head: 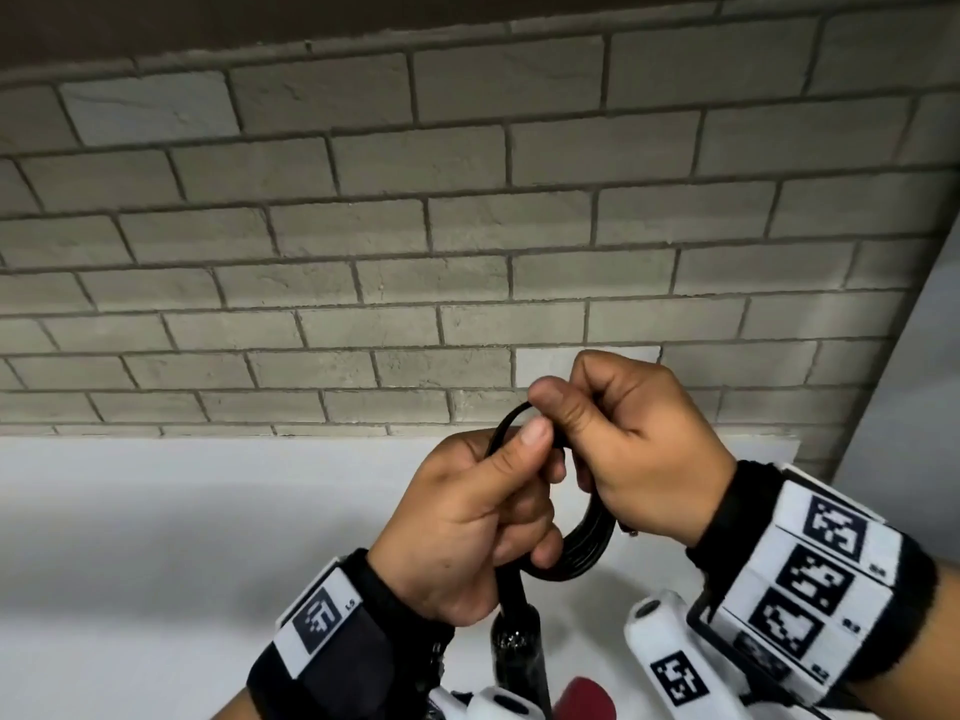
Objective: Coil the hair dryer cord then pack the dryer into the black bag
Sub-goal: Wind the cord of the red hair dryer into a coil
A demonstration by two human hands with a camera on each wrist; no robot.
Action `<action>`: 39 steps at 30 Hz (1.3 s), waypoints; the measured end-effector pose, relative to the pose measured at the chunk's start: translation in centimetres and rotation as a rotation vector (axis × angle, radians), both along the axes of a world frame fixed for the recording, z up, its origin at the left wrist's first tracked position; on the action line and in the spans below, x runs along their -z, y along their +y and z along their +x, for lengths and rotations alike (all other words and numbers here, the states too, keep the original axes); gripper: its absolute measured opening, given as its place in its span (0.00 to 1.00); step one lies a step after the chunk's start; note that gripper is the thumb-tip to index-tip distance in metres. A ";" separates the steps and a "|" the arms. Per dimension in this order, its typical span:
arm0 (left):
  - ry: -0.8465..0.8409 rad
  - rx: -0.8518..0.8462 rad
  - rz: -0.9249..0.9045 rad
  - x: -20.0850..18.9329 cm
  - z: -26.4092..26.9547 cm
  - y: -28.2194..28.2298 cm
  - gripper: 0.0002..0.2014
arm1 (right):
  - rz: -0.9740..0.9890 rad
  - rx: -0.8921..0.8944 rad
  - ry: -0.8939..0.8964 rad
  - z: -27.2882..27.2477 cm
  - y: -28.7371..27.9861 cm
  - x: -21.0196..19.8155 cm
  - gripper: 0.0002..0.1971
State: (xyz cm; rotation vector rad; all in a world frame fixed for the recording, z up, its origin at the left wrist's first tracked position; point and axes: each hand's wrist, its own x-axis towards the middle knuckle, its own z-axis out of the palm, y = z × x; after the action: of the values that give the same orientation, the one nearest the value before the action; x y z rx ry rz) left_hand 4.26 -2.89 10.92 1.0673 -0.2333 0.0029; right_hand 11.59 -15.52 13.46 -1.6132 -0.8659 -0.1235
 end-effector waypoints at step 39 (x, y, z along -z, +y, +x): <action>-0.054 -0.350 0.160 -0.5 1.9 0.4 0.08 | 0.319 -0.264 0.704 -0.6 -1.4 1.3 0.19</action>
State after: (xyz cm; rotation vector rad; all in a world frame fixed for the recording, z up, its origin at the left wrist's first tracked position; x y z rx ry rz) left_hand 6.12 -2.53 11.46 1.2579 -0.0937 0.3324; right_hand 10.95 -16.96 12.13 -1.1073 -0.4659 0.4497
